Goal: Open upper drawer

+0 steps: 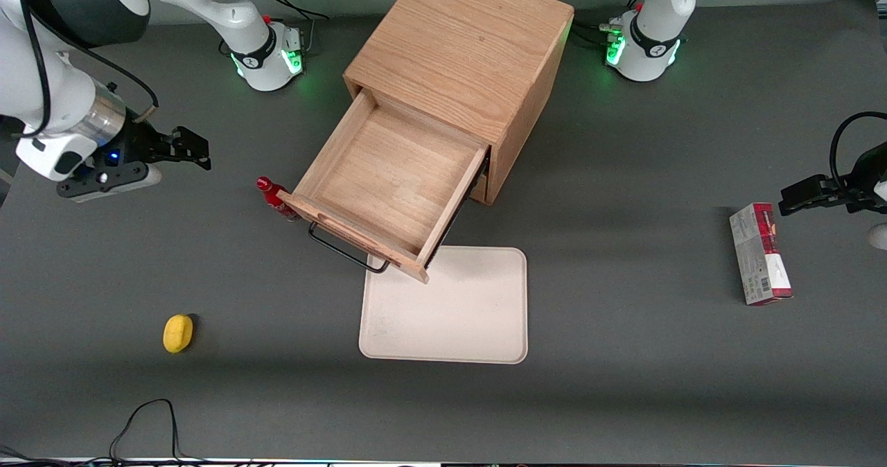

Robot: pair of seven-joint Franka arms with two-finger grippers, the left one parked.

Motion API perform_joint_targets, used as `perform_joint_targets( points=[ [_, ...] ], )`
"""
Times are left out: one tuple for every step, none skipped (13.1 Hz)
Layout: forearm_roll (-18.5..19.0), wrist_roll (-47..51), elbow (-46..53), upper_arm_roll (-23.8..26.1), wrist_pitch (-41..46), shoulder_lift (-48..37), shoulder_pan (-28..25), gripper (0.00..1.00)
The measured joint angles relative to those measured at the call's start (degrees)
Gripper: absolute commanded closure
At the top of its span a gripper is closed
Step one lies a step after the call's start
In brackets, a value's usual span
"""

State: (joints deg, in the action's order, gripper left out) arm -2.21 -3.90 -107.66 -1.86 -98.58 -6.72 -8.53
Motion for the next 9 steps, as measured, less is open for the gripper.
perform_joint_targets(
  points=[
    [0.0, -0.3, -0.3, -0.2, 0.0, -0.7, 0.6, 0.0],
    [0.0, -0.8, -0.4, -0.8, 0.0, -0.9, 0.6, 0.0],
    [0.0, -1.0, -0.4, -1.5, -0.1, -1.0, 0.2, 0.0],
    [0.0, -1.0, -0.2, -2.5, -0.3, -1.0, -0.6, 0.0],
    [0.0, -1.0, 0.3, -3.2, -0.2, -1.0, -1.2, 0.0],
    [0.0, -1.0, 1.0, -3.6, 0.1, -1.0, -1.5, 0.0],
    [0.0, -1.0, 1.9, -3.8, 0.7, -1.0, -1.5, 0.0],
    [0.0, -1.0, 2.9, -3.9, 1.3, -1.0, -1.4, 0.0],
    [-0.1, -1.0, 4.3, -3.9, 2.7, -0.8, -0.9, 0.0]
  ],
)
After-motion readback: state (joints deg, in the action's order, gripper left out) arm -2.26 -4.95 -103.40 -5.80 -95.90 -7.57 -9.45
